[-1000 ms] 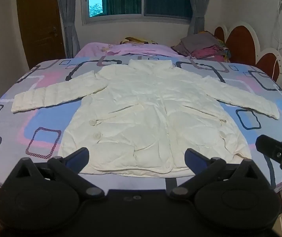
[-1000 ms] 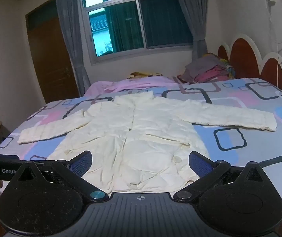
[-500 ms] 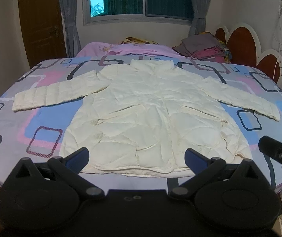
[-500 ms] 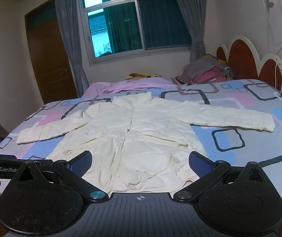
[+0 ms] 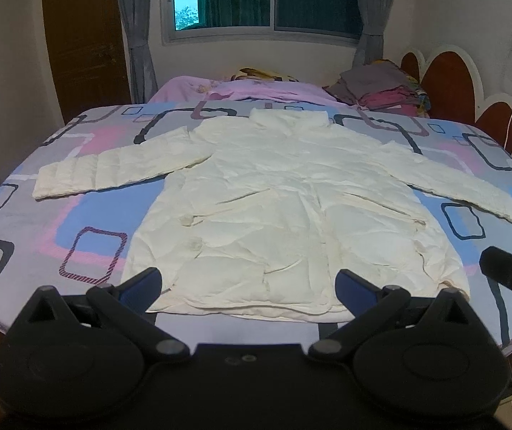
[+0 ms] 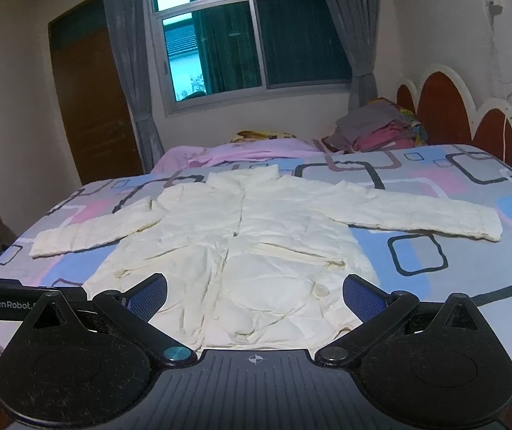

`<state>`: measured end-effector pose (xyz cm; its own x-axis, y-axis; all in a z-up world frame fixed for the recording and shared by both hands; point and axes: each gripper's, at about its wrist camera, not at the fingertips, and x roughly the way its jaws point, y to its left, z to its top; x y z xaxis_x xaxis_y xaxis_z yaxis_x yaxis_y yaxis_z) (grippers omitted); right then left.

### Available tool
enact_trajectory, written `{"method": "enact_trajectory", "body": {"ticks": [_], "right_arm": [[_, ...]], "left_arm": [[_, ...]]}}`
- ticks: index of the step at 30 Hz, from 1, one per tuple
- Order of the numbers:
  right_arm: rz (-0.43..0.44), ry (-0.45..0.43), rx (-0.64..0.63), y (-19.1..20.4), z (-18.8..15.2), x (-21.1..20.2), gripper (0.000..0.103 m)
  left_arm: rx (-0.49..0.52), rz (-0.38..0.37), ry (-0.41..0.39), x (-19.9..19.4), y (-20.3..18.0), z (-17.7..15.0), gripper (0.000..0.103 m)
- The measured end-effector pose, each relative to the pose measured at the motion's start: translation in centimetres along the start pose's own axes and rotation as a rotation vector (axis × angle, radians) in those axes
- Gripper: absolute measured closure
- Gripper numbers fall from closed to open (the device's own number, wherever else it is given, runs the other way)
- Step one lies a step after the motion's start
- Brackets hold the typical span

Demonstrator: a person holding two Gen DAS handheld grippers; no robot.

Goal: Fold large clothes

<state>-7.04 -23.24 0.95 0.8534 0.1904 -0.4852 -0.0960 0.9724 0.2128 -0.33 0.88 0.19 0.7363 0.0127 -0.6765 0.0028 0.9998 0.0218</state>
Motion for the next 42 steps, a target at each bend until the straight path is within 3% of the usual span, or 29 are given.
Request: {"method": "enact_trajectory", "body": {"ticks": [42], "right_arm": [[0.027,0.019,-0.017,0.0,0.0,1.6,0.000]], "left_arm": [[-0.025,0.034,0.006,0.8,0.7,0.4,0.000]]}}
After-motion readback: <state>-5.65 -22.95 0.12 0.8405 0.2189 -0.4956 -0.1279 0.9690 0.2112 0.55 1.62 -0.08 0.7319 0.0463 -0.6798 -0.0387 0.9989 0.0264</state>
